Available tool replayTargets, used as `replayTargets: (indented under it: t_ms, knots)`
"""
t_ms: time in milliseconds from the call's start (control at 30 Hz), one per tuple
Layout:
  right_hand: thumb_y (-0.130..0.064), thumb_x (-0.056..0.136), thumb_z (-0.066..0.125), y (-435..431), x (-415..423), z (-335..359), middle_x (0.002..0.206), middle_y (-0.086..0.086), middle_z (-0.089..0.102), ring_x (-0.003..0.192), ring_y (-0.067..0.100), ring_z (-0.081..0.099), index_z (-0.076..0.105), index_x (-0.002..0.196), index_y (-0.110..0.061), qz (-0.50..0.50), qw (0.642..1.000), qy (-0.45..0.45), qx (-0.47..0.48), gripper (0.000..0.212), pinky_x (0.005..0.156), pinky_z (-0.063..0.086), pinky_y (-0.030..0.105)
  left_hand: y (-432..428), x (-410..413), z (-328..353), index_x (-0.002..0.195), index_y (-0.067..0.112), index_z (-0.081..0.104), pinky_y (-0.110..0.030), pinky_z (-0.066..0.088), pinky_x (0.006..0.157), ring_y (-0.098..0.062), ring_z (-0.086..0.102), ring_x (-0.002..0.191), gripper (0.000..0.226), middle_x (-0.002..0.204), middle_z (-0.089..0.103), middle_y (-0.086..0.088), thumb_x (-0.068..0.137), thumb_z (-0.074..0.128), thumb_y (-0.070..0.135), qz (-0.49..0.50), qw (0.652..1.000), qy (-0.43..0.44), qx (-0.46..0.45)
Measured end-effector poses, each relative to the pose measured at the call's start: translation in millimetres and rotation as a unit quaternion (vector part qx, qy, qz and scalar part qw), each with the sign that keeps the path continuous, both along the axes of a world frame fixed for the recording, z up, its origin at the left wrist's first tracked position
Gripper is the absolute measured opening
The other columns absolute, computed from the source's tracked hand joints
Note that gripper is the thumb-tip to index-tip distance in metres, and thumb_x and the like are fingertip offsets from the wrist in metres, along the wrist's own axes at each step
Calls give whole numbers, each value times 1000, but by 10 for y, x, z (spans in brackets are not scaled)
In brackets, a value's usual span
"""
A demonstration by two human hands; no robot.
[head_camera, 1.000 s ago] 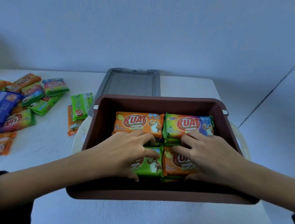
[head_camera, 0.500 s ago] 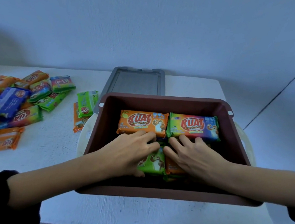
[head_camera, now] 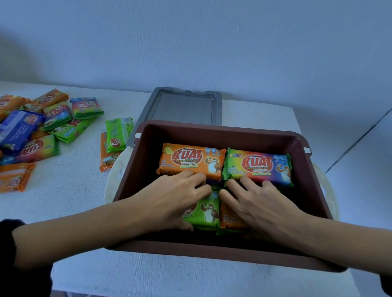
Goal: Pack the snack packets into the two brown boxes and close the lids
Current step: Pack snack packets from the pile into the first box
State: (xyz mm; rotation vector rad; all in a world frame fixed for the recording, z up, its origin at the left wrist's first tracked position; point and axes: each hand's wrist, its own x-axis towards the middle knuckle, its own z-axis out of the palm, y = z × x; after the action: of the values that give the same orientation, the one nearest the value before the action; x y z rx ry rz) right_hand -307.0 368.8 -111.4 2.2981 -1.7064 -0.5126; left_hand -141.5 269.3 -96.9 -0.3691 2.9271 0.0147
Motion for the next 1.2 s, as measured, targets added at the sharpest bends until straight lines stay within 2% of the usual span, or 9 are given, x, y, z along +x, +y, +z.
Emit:
replayTargets:
  t_ms: [33, 100, 200, 333, 433, 600, 700, 900, 1200]
  knots:
    - [-33, 59, 77, 1, 16, 37, 100, 11, 57, 82, 25, 58, 38, 107, -8, -8, 999, -10, 29, 66, 47, 34, 32, -7, 4, 0, 135, 21, 32, -28, 42, 88, -14, 35, 123, 67, 134, 34, 4, 81, 62, 47, -2, 1000, -1, 1]
    - [-41, 79, 64, 8, 3, 74, 131, 11, 37, 114, 26, 43, 25, 132, -10, -27, 997, -31, 69, 72, 67, 43, 35, -25, 13, -4, 137, 23, 32, -28, 41, 90, -14, 34, 123, 68, 135, 35, 4, 81, 63, 47, -5, 1000, -2, 9]
    - [-48, 84, 57, 55, 1, 200, 140, 6, 26, 126, 23, 32, 19, 139, -16, -40, 992, -50, 112, 74, 82, 46, 35, -40, 20, -11, 138, 24, 34, -29, 41, 91, -14, 35, 123, 68, 135, 37, 4, 81, 64, 46, -7, 1000, 2, 21]
    - [-53, 84, 54, 56, -31, 280, 140, 1, 30, 128, 19, 35, 24, 139, -22, -53, 988, -85, 120, 70, 86, 44, 33, -59, 20, -24, 138, 25, 34, -29, 40, 92, -14, 35, 124, 68, 135, 37, 4, 81, 63, 48, -13, 1000, -3, 23]
    - [-59, 83, 50, 17, -66, 380, 133, -6, 36, 124, 14, 39, 29, 134, -30, -52, 987, -104, 114, 62, 85, 43, 30, -92, 26, 33, 134, 26, 42, -30, 43, 91, -12, 40, 121, 65, 132, 41, 6, 79, 64, 51, -3, 999, 8, 51]
    - [-63, 83, 45, -214, -58, 760, 112, -19, 43, 111, 4, 47, 35, 128, -42, -44, 980, -186, 48, 51, 70, 36, 21, -303, 183, 409, 110, 22, 64, -28, 50, 71, -11, 60, 85, 36, 96, 56, 9, 79, 67, 41, 40, 977, 169, 127]
    - [-58, 82, 49, -511, 43, 983, 113, -19, 47, 103, 4, 51, 40, 127, -43, -33, 970, -239, -10, 48, 71, 41, 23, -534, 391, 626, 103, 18, 67, -23, 50, 67, -9, 63, 77, 32, 93, 64, 5, 79, 62, 38, 92, 958, 245, 115]
    - [-46, 81, 60, -1444, 456, 1145, 112, -6, 55, 96, 9, 49, 49, 126, -35, 38, 940, -331, -69, 47, 79, 45, 33, -1179, 1033, 725, 102, 20, 67, -31, 54, 75, -9, 63, 84, 22, 97, 67, 3, 82, 69, 27, 262, 913, 307, 49]
    - [-41, 84, 61, -2825, 1217, 606, 120, 7, 51, 107, 23, 52, 46, 131, -27, 39, 947, -319, -6, 52, 79, 43, 34, -2145, 1992, 319, 119, 20, 60, -37, 46, 90, -25, 56, 105, 39, 114, 59, -9, 82, 66, 31, 483, 846, 224, 11]
